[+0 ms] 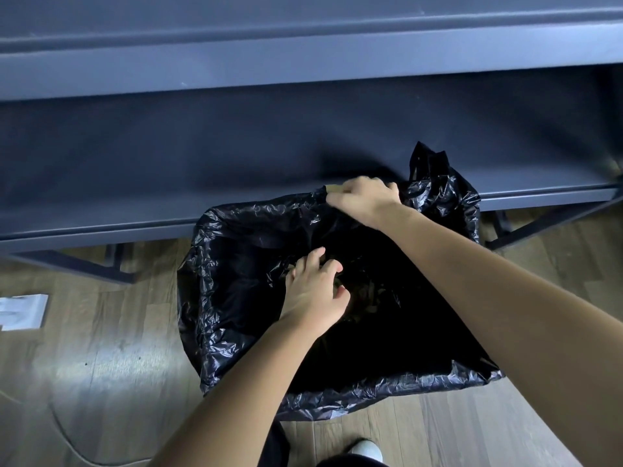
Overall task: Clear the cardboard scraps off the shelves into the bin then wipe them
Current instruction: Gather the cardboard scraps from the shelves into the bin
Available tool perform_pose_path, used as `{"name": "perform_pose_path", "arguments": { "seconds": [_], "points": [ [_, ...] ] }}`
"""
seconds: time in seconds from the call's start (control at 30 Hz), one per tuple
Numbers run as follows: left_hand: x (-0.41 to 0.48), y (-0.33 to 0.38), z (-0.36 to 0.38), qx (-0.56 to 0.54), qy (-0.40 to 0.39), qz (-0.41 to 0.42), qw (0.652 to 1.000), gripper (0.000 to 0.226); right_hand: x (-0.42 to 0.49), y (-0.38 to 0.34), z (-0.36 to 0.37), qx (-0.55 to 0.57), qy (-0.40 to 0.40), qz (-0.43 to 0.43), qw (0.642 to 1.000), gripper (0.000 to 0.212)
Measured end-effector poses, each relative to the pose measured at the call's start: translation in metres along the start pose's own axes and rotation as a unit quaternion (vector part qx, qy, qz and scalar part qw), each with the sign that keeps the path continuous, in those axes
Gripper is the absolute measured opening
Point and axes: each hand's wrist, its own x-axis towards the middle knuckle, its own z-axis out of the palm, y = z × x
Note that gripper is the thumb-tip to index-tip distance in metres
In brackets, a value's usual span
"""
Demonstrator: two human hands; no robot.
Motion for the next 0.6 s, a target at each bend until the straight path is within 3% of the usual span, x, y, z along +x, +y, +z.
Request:
{"name": "perform_pose_path", "arguments": {
  "seconds": [0.07,0.1,0.2,0.3,0.47,0.6],
  "points": [
    [0.001,-0.003,-0.001,0.001,0.003,0.003,1.000,0.035,0.019,-0.006,-0.004,0.125,-0.006,0.036,0.992,0.025],
    [0.002,-0.005,-0.001,0.000,0.005,0.003,1.000,0.035,0.030,-0.007,-0.002,0.120,-0.012,0.048,0.992,0.023],
    [0.005,-0.012,-0.001,-0.005,0.011,-0.002,1.000,0.034,0.055,-0.007,0.008,-0.030,-0.082,0.050,0.995,0.017],
    [0.008,-0.018,-0.002,-0.009,0.016,0.000,1.000,0.034,0.060,-0.011,0.008,-0.105,-0.159,0.023,0.981,0.023],
    [0.014,-0.023,0.000,-0.008,0.009,-0.006,1.000,0.035,0.061,-0.014,0.006,-0.132,-0.160,0.046,0.977,0.032],
    [0.016,-0.017,-0.001,-0.006,0.003,-0.004,1.000,0.036,0.067,-0.009,0.008,-0.067,-0.094,0.039,0.993,0.012]
  ]
}}
